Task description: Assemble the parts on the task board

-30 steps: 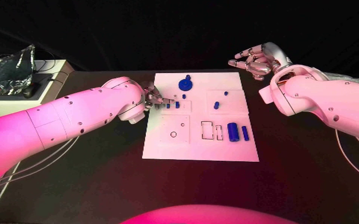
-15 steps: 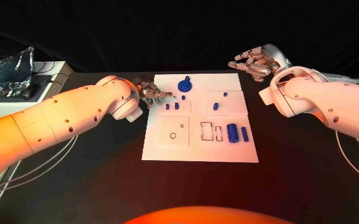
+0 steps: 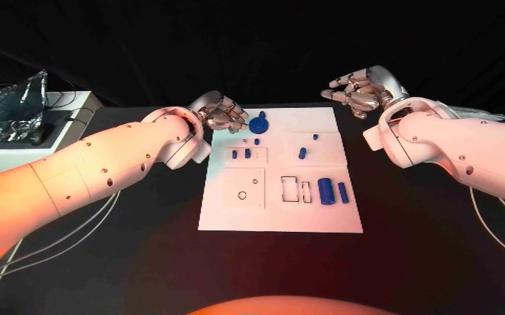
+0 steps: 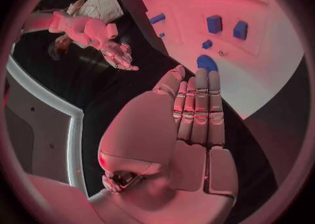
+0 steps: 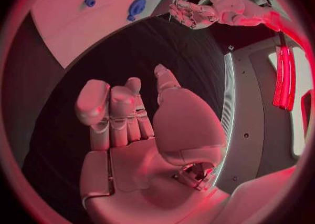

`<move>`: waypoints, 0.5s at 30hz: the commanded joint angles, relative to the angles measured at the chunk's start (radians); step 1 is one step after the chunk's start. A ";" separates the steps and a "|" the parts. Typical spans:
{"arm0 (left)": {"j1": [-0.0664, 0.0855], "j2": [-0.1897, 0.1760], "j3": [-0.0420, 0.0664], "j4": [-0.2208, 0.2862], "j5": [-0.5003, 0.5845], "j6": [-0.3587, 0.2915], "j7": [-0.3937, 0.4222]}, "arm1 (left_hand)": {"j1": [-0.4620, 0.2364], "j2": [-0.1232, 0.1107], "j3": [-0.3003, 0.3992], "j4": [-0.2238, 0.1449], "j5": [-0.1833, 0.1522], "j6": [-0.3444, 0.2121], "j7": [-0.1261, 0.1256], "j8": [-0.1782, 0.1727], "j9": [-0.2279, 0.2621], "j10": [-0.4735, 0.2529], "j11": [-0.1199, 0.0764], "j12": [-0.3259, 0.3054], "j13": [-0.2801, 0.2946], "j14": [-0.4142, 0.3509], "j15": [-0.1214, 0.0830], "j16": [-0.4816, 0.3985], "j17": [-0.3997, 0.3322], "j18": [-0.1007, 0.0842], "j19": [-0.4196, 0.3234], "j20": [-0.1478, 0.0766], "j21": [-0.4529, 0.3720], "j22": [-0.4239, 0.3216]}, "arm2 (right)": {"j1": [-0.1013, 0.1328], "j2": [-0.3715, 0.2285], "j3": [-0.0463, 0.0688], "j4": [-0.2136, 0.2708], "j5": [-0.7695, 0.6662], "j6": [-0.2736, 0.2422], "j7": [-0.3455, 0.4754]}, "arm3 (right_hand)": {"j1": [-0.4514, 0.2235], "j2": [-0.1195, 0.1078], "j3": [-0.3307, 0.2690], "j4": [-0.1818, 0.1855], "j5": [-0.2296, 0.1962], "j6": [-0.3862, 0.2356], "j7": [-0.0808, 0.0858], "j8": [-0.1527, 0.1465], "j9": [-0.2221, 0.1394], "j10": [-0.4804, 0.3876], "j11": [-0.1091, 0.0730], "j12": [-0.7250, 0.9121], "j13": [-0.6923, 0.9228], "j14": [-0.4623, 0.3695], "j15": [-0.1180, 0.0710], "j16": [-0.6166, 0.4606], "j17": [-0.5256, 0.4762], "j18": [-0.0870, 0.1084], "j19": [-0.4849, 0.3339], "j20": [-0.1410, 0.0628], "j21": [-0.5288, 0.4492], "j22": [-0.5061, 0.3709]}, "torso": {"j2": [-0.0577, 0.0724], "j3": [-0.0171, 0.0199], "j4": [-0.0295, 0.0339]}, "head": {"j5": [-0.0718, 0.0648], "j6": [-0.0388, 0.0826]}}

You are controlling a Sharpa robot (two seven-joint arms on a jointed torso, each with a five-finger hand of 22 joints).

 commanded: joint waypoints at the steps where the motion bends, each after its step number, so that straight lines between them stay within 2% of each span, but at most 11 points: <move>1: 0.001 0.021 -0.007 -0.026 -0.193 -0.029 0.132 | -0.013 -0.013 0.002 -0.009 -0.006 0.024 -0.006 -0.023 -0.028 0.014 0.004 -0.043 -0.001 0.017 -0.001 0.009 -0.008 -0.011 0.001 0.000 0.009 0.006 | 0.000 0.005 0.000 -0.006 0.065 -0.016 0.092 | 0.018 0.020 0.000 -0.022 0.012 0.012 0.004 -0.004 -0.003 -0.001 -0.002 -0.054 -0.059 -0.015 0.000 -0.035 -0.018 0.011 -0.015 0.001 -0.092 0.051 | 0.001 0.0008 -0.0005 | -0.002 0.007; 2: 0.001 0.031 -0.011 -0.037 -0.221 -0.031 0.136 | -0.020 -0.017 0.000 -0.008 -0.007 0.033 -0.007 -0.030 -0.031 0.021 0.004 -0.056 -0.001 0.024 -0.003 0.021 -0.006 -0.009 0.009 -0.001 0.013 0.010 | 0.000 0.007 0.000 -0.008 0.078 -0.019 0.106 | 0.028 0.026 -0.001 -0.033 0.015 0.014 0.005 -0.006 -0.005 0.006 -0.002 -0.083 -0.092 -0.024 0.002 -0.052 -0.025 0.013 -0.029 0.002 -0.160 0.031 | 0.001 0.0007 -0.0006 | -0.002 0.008; 3: 0.001 0.041 -0.015 -0.048 -0.246 -0.032 0.138 | -0.024 -0.019 -0.001 -0.008 -0.007 0.040 -0.007 -0.037 -0.031 0.028 0.003 -0.067 -0.001 0.032 -0.005 0.035 -0.002 -0.007 0.018 -0.002 0.019 0.015 | 0.000 0.009 0.000 -0.010 0.090 -0.022 0.120 | 0.037 0.033 0.001 -0.041 0.018 0.013 0.008 -0.007 -0.007 -0.005 0.003 -0.107 -0.117 -0.042 0.006 -0.073 -0.036 0.020 -0.055 0.006 -0.272 -0.003 | 0.001 0.0003 -0.0008 | -0.003 0.011; 6: 0.002 0.070 -0.026 -0.080 -0.309 -0.031 0.133 | -0.034 -0.028 -0.001 -0.008 -0.007 0.063 -0.012 -0.070 -0.031 0.048 0.000 -0.104 0.000 0.034 -0.010 0.104 0.027 -0.002 0.037 -0.007 0.040 0.038 | 0.000 0.012 0.000 -0.014 0.117 -0.030 0.155 | 0.053 0.040 0.000 -0.065 0.027 0.011 0.010 -0.008 -0.015 -0.003 0.008 -0.173 -0.205 -0.066 0.013 -0.129 -0.075 0.021 -0.093 0.014 -0.476 -0.093 | 0.001 -0.0005 0.0005 | -0.005 0.013; 11: 0.003 0.106 -0.040 -0.118 -0.403 -0.014 0.095 | -0.051 -0.041 -0.004 0.004 -0.007 0.094 -0.017 -0.105 -0.030 0.070 -0.005 -0.131 0.001 0.029 -0.018 0.252 0.091 0.006 0.065 -0.016 0.091 0.091 | 0.000 0.017 0.000 -0.018 0.152 -0.037 0.202 | 0.061 0.054 0.007 -0.081 0.035 0.006 0.020 -0.007 -0.022 -0.016 0.022 -0.267 -0.322 -0.107 0.029 -0.231 -0.139 0.005 -0.120 0.029 -0.579 -0.188 | 0.002 0.0012 -0.0016 | -0.006 0.014; 15: 0.005 0.121 -0.047 -0.132 -0.476 0.007 0.062 | -0.065 -0.056 -0.002 0.020 -0.005 0.117 -0.021 -0.114 -0.029 0.098 -0.015 -0.136 0.001 0.040 -0.026 0.395 0.139 0.012 0.090 -0.026 0.155 0.155 | 0.000 0.020 -0.001 -0.020 0.183 -0.038 0.238 | 0.065 0.056 0.013 -0.087 0.037 -0.006 0.026 -0.009 -0.027 -0.037 0.045 -0.371 -0.434 -0.156 0.053 -0.351 -0.193 -0.008 -0.178 0.051 -0.663 -0.271 | 0.002 0.0012 -0.0004 | -0.009 0.013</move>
